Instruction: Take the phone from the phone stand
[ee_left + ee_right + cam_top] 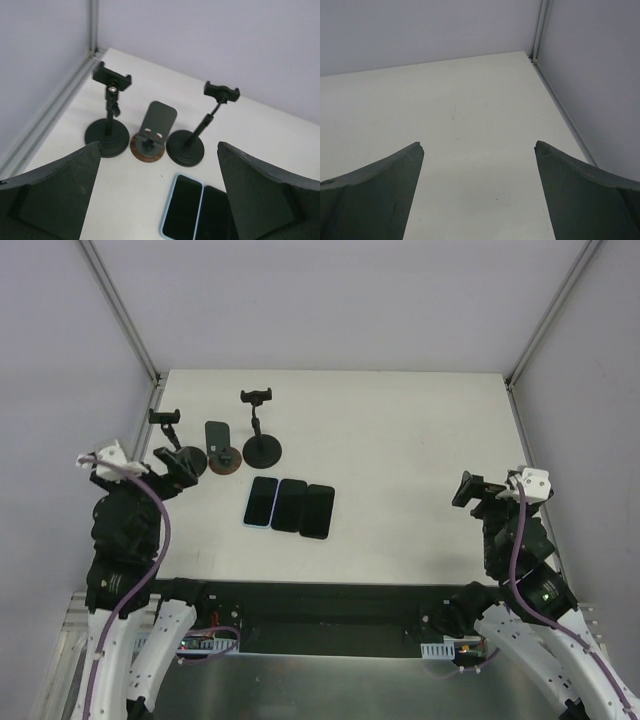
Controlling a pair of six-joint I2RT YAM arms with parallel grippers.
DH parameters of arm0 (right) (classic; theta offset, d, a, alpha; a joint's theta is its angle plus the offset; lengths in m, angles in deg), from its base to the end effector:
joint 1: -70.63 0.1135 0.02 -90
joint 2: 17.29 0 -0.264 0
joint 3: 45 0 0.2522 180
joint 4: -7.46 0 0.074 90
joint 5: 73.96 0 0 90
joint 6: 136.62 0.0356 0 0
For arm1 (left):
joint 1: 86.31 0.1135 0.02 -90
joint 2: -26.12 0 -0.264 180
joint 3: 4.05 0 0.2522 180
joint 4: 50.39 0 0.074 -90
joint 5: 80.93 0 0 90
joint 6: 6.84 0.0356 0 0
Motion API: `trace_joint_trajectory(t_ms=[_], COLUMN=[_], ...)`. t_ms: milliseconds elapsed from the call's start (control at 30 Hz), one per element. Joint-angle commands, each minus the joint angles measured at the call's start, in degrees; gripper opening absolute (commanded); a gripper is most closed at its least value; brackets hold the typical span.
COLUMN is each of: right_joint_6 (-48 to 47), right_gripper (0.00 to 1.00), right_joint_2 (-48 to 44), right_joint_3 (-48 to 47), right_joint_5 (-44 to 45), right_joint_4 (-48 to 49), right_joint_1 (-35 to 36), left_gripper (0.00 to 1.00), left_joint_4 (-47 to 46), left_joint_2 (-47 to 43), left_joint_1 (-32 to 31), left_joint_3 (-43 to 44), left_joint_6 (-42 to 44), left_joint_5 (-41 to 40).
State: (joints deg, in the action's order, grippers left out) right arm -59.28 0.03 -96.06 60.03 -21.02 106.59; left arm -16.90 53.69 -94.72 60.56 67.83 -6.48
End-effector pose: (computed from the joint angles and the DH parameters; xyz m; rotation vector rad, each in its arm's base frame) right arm 0.0768 0.0251 0.3413 -0.0112 1.5095 -0.2405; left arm 0.0957 -0.0045 0.3943 -0.3074 1.4809 -0.1276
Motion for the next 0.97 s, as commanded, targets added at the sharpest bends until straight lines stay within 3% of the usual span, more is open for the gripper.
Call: trace_joint_trajectory(t_ms=[0,267,933], right_joint_6=[-5.35,-9.74,-15.37], right_gripper=[0.96,0.96,0.96], right_joint_2=[-0.36,3.59,7.55], right_joint_3=[-1.46,-1.64,0.47], right_joint_5=[6.19,7.60,7.96], right_joint_4=[4.52,10.93,20.26], right_joint_1=[-0.19,-0.19,-0.99], left_gripper=[0.99,0.99,0.99], left_joint_4=[-3.63,-13.65,-16.56], left_joint_2=[-11.97,-29.83,-30.82], left_joint_1=[0.32,0.32,1.64], left_joint_3=[-5.49,-18.24,-21.85], left_joint_6=[6.79,11.55,14.45], left_joint_5=[-10.98,-9.84,-9.41])
